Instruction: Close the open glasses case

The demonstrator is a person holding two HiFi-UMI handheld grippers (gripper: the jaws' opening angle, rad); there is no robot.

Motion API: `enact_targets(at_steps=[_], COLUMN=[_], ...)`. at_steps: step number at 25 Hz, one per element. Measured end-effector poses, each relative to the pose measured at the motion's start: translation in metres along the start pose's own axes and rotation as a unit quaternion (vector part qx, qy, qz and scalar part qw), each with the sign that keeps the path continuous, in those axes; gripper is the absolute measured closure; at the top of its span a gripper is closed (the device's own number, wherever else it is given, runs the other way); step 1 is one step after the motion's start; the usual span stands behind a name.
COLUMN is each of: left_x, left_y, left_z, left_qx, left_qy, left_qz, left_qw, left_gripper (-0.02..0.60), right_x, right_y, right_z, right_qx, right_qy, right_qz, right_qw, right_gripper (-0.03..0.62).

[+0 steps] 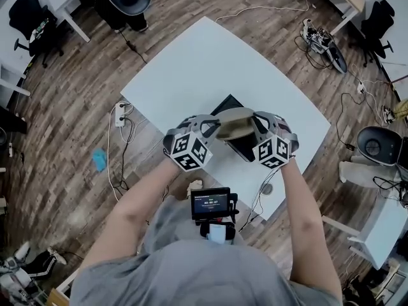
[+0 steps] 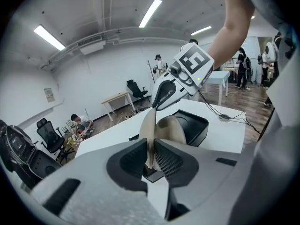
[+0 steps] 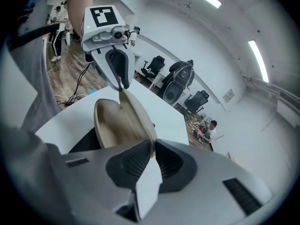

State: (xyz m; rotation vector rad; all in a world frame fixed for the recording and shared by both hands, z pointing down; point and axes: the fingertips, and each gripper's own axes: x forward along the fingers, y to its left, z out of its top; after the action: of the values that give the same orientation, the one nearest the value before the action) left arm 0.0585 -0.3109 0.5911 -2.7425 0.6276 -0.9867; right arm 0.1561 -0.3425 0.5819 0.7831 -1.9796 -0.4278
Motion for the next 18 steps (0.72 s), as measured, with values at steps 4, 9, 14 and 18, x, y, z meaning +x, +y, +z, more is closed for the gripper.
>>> enact_targets(at_steps=[4, 9, 14, 18], left_x=[-0.001, 0.0, 0.002, 0.004], left_y=[-0.016, -0.032, -0.043, -0.054], left_z=[0.002, 0.002, -0.003, -0.006], left_qx=[0.032, 0.052, 0.047, 0.05], left_qy=[0.016, 0.042, 0.056, 0.071], left_qz=[0.002, -0.008, -0.021, -0.035], left_qw=[0.9994, 0.9977, 0.9971, 0.9956], left_gripper=[0.522, 0.522, 0.522, 0.522], right_x=[-0.009, -0.014, -0.014, -0.016], right_y=[0.011, 0.023, 0.035, 0.045], right_z=[-0.007, -0.015, -0.021, -0.027], right_qx=[-0.022, -0.061, -0.075, -0.099], right_qy=[0.009, 0.026, 0.038, 0.05], right_qz=[-0.007, -0.005, 0.007, 0.019], right_qw=[1.0, 0.998, 0.996, 0.994], right_gripper=[0.543, 0.543, 0.542, 0.542])
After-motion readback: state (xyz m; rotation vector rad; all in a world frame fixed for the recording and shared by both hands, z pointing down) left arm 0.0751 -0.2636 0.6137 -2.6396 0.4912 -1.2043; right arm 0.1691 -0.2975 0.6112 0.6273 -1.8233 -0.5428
